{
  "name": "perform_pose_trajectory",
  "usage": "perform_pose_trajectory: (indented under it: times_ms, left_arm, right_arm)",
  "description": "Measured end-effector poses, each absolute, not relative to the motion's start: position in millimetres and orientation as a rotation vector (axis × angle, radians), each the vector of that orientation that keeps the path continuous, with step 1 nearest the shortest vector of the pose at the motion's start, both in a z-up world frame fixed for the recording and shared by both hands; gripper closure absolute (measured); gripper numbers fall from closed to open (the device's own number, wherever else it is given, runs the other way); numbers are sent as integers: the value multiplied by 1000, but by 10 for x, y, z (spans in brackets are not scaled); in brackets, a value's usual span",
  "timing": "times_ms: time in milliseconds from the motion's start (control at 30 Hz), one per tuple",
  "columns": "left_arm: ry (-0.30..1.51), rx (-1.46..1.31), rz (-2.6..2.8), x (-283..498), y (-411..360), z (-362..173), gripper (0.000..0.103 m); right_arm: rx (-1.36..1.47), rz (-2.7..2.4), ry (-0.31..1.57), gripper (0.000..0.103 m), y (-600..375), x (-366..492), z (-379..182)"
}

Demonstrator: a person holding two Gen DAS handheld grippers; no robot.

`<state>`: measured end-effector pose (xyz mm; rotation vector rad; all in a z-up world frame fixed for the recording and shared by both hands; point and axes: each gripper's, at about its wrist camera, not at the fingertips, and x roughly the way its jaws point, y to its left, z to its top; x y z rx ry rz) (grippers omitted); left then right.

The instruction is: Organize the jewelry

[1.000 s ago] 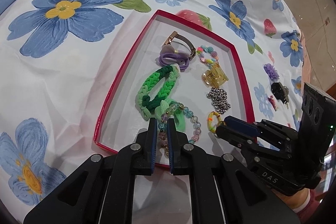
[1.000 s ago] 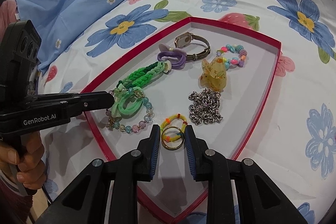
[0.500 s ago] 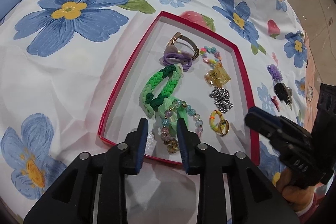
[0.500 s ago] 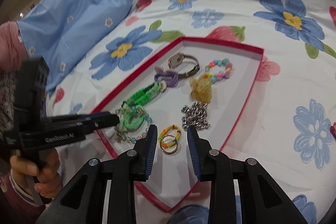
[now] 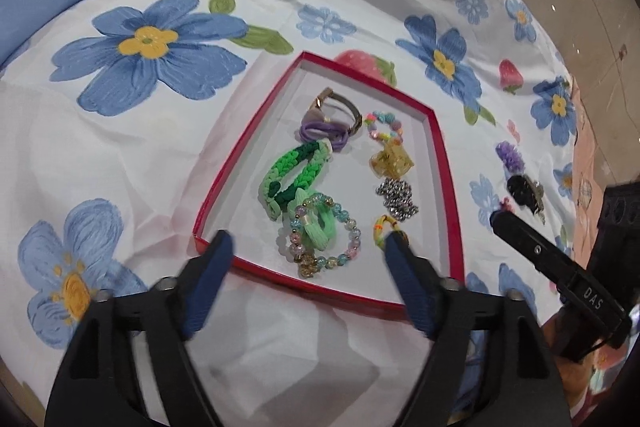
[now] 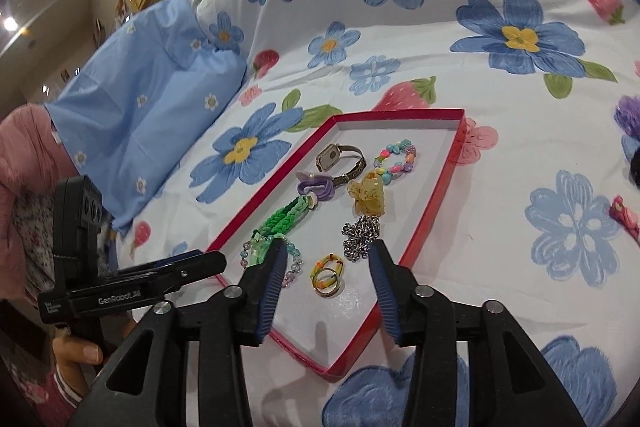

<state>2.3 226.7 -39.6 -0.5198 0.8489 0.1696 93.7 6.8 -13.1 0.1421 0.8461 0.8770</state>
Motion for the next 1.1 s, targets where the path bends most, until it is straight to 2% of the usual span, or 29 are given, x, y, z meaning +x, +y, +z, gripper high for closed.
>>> perform_pose_trajectory:
  times_ms: [200,433,500,667,933,1000,1100]
  left_arm:
    - [790,-590,146,-131,2238,-335,12]
    - [770,-618,144,-299,2169,-266,11]
    - [765,-613,146,-352,2134,-239,11]
    - [763,-594,155,-460,2053,-194,11]
    - [753,-487,166,-590,1865,74,10]
    - [742,-427,175,-610,1809,229,6]
    - [717,-336,184,-630,1737,451,0]
  right_arm:
    - [266,881,826,39,-140,884,-182]
    - [339,874,792,35,-328,777,-131]
    - [354,878,778,30,-375,738,-103]
    - [363,885,756,29,-451,625,-48]
    - [246,872,698,27,-468,489,262]
    - [184,849,671,18,-454,459,423]
    - [88,836,608,12,-431,407,713]
